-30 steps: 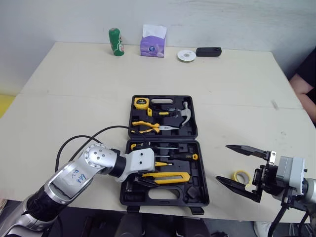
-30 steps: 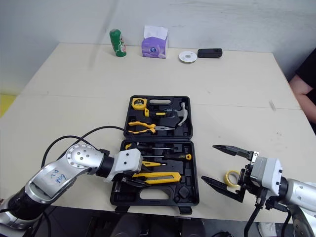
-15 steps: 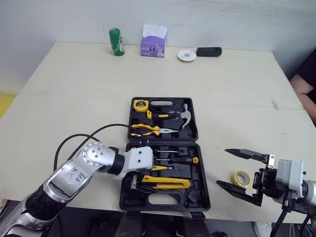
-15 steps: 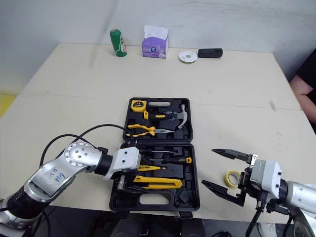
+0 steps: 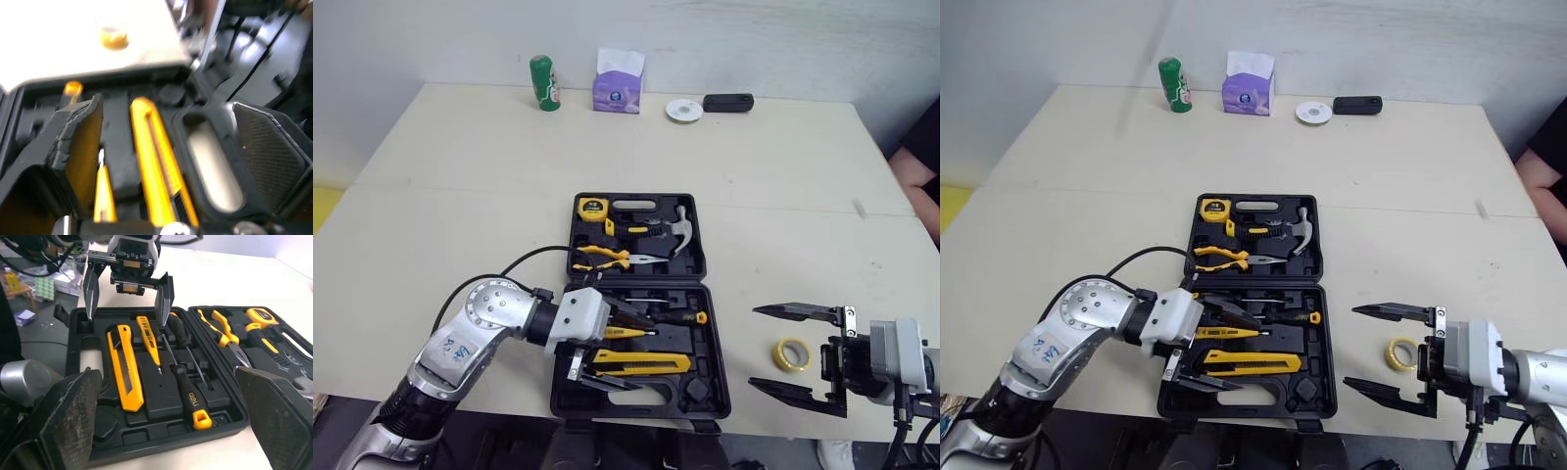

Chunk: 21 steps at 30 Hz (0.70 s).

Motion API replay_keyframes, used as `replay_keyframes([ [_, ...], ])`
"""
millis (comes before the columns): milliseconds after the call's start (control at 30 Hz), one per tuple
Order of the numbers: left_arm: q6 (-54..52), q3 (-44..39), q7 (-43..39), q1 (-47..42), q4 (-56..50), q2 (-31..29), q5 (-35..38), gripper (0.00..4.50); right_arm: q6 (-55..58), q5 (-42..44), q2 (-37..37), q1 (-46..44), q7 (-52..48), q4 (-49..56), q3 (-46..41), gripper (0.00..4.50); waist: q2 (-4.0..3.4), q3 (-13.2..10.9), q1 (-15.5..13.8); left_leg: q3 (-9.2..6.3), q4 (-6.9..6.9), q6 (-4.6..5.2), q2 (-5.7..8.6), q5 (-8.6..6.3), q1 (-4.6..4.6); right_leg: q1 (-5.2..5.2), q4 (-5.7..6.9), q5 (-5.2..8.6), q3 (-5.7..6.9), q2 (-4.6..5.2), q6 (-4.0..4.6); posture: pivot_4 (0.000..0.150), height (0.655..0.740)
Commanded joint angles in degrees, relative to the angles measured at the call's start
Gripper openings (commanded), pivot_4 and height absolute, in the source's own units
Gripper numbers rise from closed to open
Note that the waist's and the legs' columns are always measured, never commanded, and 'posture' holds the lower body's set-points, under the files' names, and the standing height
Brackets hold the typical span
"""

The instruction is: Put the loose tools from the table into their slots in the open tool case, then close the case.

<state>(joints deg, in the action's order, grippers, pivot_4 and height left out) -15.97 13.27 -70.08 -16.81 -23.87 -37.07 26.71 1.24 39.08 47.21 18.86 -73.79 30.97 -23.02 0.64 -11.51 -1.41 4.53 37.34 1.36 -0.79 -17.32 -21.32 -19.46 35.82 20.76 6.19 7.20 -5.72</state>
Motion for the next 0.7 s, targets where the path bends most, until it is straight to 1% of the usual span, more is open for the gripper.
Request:
replay_keyframes([
  [33,6.2,-1.0,-2.7,0.4,2.4,2.3,1.2,2.82,-1.6,-0.6,1.4,0.8,-3.2,-0.1,-1.4,4.50,0.00,0.0,0.0,0.00,0.03,0.00,0.00,0.00,0.00,0.00,0.02,0.00,0.00,0.00,0.00,0.150,0.7400],
  [67,7.1,-0.6,-3.3,0.4,3.2,2.6,0.6,2.42,-1.7,-0.7,1.3,0.7,-3.2,-0.3,-1.3,4.50,0.00,0.0,0.0,0.00,0.05,0.01,0.00,0.00,0.01,0.03,0.02,0.00,0.01,0.00,0.00,0.150,0.7400],
  [167,11.4,1.7,-5.2,-0.4,7.0,2.7,-3.5,0.98,-1.5,-0.9,0.9,0.0,-2.1,-0.6,-1.3,4.50,0.00,0.0,0.0,0.00,0.06,0.02,0.00,0.00,0.02,0.03,0.03,-0.01,0.00,0.00,-0.01,0.150,0.7400],
  [233,14.5,2.8,-5.4,-0.9,9.8,3.0,-6.3,0.12,-1.4,-1.1,0.7,-0.2,-1.6,-0.7,-1.2,4.50,0.00,0.0,0.0,0.00,0.05,0.01,0.00,0.00,0.03,0.02,0.03,-0.01,0.00,-0.02,-0.01,0.150,0.7400],
  [300,17.8,4.4,-6.6,-1.1,12.5,3.0,-8.9,0.05,-1.8,-1.7,0.4,0.1,-1.4,-1.0,-0.8,4.50,0.00,0.0,0.0,0.00,0.04,0.01,0.00,0.00,0.03,0.02,0.03,-0.01,0.00,-0.02,-0.01,0.150,0.7400],
  [400,18.4,6.2,-5.8,-1.3,14.5,4.2,-10.8,0.05,-2.1,-2.4,0.0,0.2,-0.9,-1.3,-0.4,4.50,0.00,0.0,0.0,0.00,0.05,0.02,0.01,0.00,0.01,0.02,0.03,-0.01,0.01,-0.02,-0.01,0.150,0.7400],
  [533,15.6,8.1,-3.7,-1.3,15.4,4.8,-13.5,0.05,-1.9,-2.7,-0.4,0.2,-0.3,-1.3,-0.4,4.50,0.00,0.0,0.0,-0.01,0.05,0.02,0.01,0.00,0.01,0.02,0.04,-0.01,0.01,0.00,-0.02,0.150,0.7400],
  [700,10.6,8.8,-1.7,-0.8,14.9,5.3,-13.8,0.05,-1.4,-2.7,-0.7,0.3,0.5,-0.7,0.0,4.50,-0.02,0.0,0.0,-0.01,0.06,0.03,0.01,0.00,0.06,0.06,0.06,-0.01,0.00,0.02,-0.02,0.150,0.7400],
])
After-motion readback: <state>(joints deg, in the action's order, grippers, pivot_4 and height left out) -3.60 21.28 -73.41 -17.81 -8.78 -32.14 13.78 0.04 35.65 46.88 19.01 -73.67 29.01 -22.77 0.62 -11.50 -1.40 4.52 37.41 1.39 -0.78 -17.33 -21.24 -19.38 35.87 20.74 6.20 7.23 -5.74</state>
